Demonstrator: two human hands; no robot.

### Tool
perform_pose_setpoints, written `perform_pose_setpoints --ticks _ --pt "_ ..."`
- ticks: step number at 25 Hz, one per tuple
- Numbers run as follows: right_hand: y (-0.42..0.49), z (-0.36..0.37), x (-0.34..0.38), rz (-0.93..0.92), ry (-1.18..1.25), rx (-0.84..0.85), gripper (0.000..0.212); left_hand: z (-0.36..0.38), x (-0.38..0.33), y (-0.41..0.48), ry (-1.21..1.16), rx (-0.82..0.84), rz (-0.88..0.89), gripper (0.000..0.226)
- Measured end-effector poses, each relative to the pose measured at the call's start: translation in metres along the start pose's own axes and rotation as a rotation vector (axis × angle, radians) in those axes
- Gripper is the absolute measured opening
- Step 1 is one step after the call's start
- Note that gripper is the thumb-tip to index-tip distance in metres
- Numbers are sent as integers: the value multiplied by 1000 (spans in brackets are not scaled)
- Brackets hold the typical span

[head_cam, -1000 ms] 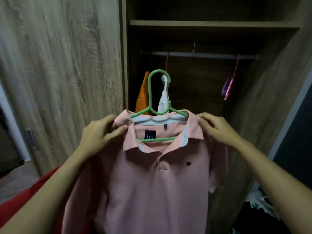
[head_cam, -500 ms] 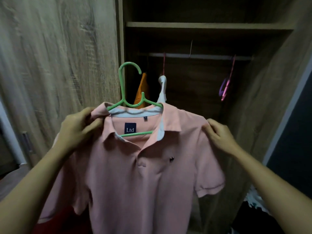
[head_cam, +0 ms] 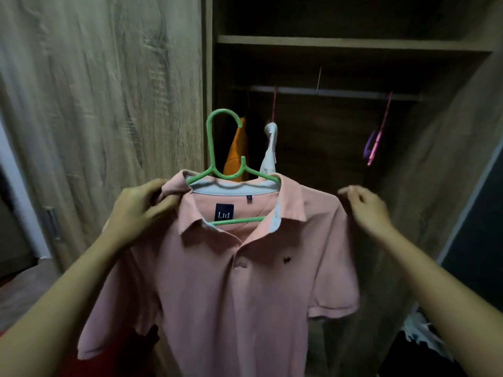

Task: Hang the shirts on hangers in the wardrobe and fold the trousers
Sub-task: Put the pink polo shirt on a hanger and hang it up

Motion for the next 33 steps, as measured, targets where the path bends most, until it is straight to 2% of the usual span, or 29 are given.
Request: perform_pose_setpoints --ticks 2,4,5,7,11,14,17,23,26,28,30,33 --pt "-7 -6 30 -309 -18 16 30 3 -7 0 -12 42 22 31" --pt "-13 1 51 -501 -124 210 33 9 -18 1 -66 85 43 23" --pt "-15 6 55 -528 -189 299 36 12 -21 3 -85 92 48 23" --pt "-15 10 53 -508 -211 319 47 14 -20 7 -111 114 49 31" --pt "-19 6 52 -483 -208 69 42 8 -3 11 -123 268 -5 34" --pt "-20 5 46 -446 -198 -44 47 7 8 8 41 257 -9 47" --pt "-21 0 44 -529 -185 -88 50 10 13 3 54 195 48 63" --pt "-23 -10 43 -566 -157 4 45 17 7 -6 11 72 123 45" --pt "-25 -16 41 -502 -131 -48 31 20 5 -4 -4 117 118 51" --pt "-27 -20 40 -465 -106 -104 24 17 12 3 -69 163 57 53" --pt "-26 -25 39 -437 -61 -128 21 10 23 6 -224 185 -84 49" --pt "-27 -28 37 -378 -36 -132 20 13 33 -5 -157 116 -154 42"
Point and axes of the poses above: each hand's wrist, its own y-axis towards the middle knuckle, its own z-axis out of the palm, x = y × z, the point moved 2 cm from there along y, towards the middle knuckle, and after that the axes turned 5 degrees about -x, right-handed, at the moved point
